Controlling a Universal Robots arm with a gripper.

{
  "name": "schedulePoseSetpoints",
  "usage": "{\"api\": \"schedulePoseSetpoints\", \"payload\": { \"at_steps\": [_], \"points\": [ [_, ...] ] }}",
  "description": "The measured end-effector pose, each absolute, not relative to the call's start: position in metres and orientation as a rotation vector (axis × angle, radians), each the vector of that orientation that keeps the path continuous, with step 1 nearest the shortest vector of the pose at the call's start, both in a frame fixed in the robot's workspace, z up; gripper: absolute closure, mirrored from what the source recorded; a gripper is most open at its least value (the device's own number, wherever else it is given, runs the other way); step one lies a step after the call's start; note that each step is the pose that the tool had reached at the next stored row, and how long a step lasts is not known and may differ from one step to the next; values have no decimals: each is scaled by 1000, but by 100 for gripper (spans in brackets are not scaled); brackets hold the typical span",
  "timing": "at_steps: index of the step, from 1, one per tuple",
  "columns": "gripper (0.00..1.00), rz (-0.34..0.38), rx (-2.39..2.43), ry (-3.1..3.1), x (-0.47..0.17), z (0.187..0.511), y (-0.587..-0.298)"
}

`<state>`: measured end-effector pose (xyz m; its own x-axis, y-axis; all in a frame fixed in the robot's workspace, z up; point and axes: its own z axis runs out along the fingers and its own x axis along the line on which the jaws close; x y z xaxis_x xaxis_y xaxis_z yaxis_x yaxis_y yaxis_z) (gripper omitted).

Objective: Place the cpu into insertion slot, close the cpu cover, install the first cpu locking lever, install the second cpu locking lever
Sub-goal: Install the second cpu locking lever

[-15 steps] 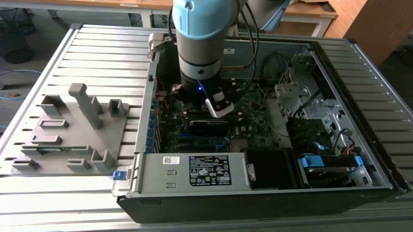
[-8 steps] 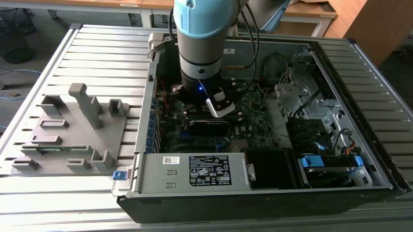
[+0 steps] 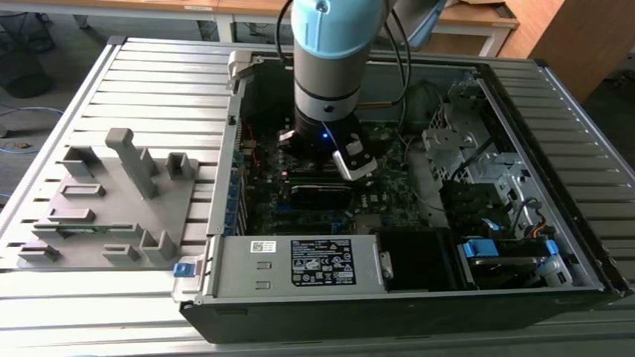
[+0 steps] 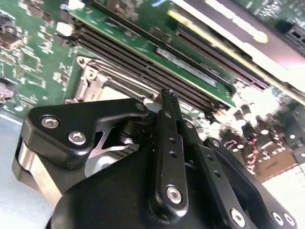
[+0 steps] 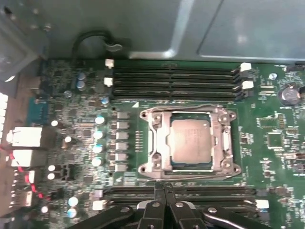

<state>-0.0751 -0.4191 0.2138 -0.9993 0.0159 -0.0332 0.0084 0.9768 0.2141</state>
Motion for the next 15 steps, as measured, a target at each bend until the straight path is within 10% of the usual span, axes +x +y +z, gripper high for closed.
{"api": "schedulePoseSetpoints", "payload": {
  "at_steps": [15],
  "points": [
    [89,250,18,3097,-67,213,-377]
  ]
}}
